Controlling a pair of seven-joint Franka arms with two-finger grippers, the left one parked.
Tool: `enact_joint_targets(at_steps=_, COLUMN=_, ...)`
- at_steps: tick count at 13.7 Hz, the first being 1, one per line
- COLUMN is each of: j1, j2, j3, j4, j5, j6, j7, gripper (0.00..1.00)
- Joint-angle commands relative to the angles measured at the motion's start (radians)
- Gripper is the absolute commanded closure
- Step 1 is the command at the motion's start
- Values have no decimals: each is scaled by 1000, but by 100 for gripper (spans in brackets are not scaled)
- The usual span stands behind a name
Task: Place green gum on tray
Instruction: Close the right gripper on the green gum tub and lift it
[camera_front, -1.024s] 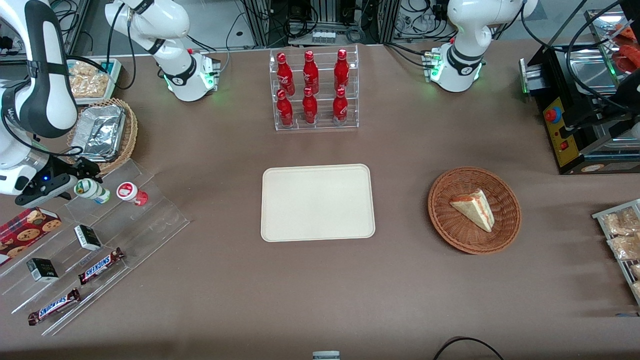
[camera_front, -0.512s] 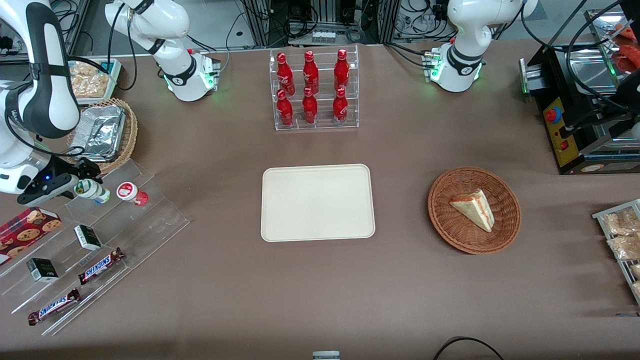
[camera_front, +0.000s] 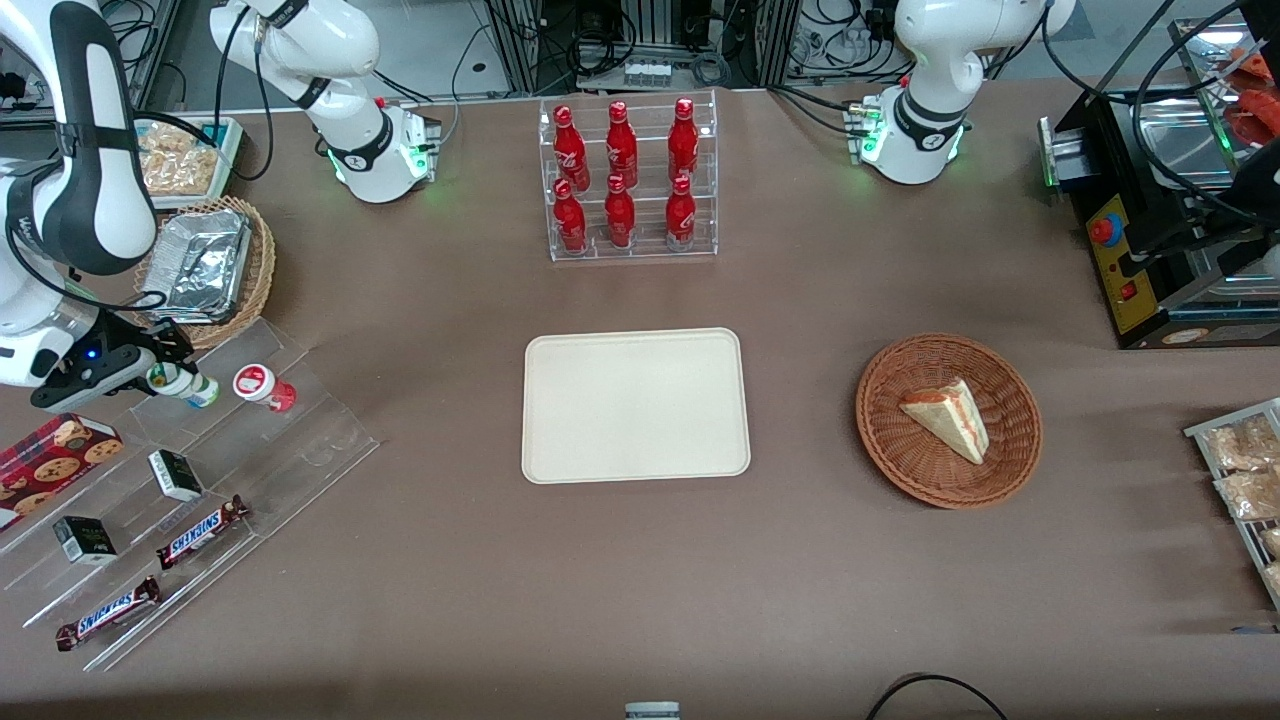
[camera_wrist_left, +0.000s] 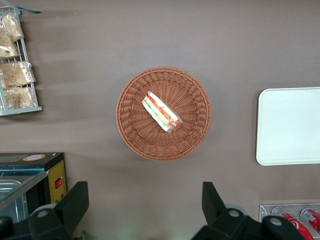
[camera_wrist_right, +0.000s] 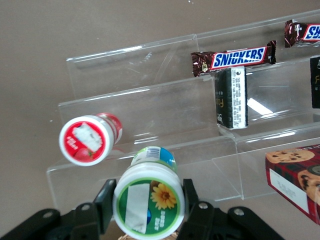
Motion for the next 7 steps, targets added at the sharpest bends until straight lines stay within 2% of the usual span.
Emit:
enact_joint_targets(at_steps=1, j1=10, j2=-16, j3=8, j4=135, j5=3, j6=-187, j7=7, gripper=100)
enact_joint_targets(at_steps=4, j1=83, j2=-16, j3=29, j4=259, j5=3, j6=-325, j7=114, gripper=100)
enact_joint_targets(at_steps=7, j1=163, j2=-16, j3=71, j4=331, j5=5, j6=-434, j7=302, gripper=100)
